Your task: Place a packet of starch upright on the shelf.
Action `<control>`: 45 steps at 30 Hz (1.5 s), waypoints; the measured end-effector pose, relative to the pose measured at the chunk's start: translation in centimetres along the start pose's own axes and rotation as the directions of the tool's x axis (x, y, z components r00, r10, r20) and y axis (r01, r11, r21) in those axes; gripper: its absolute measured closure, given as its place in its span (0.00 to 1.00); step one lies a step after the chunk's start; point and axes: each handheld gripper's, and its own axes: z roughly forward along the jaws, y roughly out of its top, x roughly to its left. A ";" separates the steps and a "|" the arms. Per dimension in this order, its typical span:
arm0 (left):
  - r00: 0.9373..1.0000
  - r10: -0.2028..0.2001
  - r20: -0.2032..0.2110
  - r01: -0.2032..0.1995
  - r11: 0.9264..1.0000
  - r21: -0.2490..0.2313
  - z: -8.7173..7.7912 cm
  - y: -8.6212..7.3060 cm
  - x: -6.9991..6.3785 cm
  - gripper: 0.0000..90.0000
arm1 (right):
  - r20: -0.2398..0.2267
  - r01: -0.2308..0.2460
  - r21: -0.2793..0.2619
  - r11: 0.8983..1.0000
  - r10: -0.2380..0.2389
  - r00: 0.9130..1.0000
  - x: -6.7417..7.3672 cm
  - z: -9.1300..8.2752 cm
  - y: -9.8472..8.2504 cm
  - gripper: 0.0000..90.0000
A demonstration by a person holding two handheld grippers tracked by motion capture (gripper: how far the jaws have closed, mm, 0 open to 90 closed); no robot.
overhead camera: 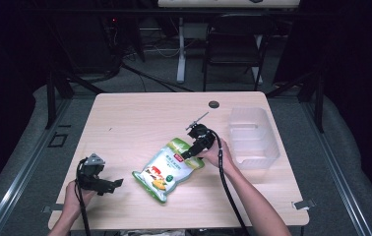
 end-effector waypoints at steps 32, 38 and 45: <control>1.000 0.010 -0.002 -0.010 0.999 0.039 0.3 0.0 -0.1 0.02 | 0.006 -0.029 0.079 0.996 0.029 1.000 -0.5 1.2 -0.1 0.62; 1.000 0.009 -0.003 -0.009 0.999 0.039 0.3 0.0 -0.1 0.02 | 0.015 -0.042 0.059 0.997 0.041 0.999 -0.3 1.2 -0.2 0.77; 1.000 0.004 -0.005 -0.003 0.999 0.036 0.4 0.0 -0.2 0.02 | -0.017 -0.048 0.047 0.998 0.048 0.999 -0.2 0.7 -0.2 0.91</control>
